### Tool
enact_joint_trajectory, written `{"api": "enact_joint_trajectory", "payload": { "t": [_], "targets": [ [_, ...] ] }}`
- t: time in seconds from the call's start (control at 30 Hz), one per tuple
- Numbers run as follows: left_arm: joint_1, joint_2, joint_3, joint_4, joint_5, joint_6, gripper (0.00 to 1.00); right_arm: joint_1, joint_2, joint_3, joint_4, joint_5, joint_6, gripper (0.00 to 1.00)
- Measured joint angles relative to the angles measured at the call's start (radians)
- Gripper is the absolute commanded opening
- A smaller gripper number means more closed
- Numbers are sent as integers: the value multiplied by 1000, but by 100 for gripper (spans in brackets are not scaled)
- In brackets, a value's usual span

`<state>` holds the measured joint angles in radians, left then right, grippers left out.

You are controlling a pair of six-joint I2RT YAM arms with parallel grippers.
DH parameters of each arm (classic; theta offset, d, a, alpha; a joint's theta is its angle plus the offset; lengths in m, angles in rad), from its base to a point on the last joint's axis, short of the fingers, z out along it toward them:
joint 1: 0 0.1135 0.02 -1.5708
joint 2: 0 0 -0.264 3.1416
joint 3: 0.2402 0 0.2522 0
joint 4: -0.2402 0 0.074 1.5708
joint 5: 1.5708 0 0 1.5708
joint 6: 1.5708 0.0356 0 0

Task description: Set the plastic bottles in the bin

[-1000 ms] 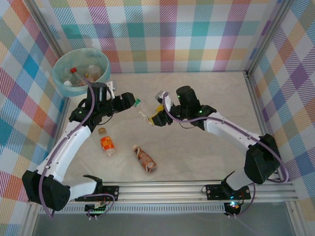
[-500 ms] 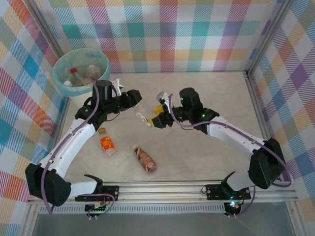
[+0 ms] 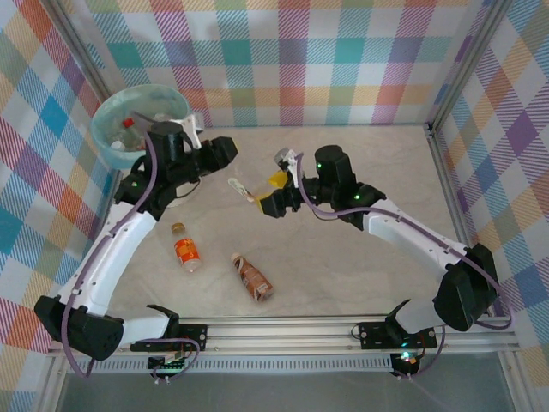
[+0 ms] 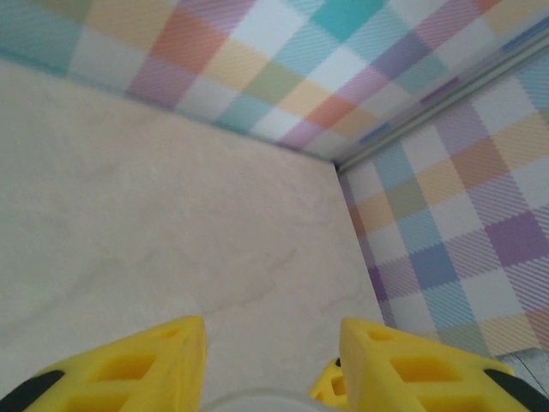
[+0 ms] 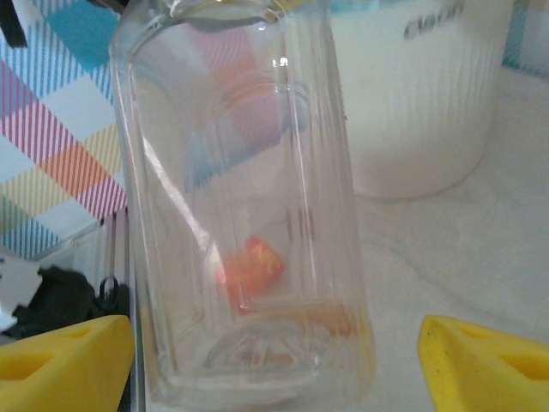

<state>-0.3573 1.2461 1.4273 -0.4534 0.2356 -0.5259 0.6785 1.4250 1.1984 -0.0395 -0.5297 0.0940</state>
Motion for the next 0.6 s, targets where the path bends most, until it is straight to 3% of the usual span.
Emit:
{"api": "enact_joint_trajectory", "payload": {
  "t": [0.17,0.33,0.6],
  "targets": [
    [69,47,283,-87,-87,126,33,16,31,125,2,7,39,81],
    [201,149,520,-129,-157,233,32,56,89,203,7,7,53,79],
    [385,346,697,-207,-300,363,32,85,158,229,-17,4,56,79]
  ]
}}
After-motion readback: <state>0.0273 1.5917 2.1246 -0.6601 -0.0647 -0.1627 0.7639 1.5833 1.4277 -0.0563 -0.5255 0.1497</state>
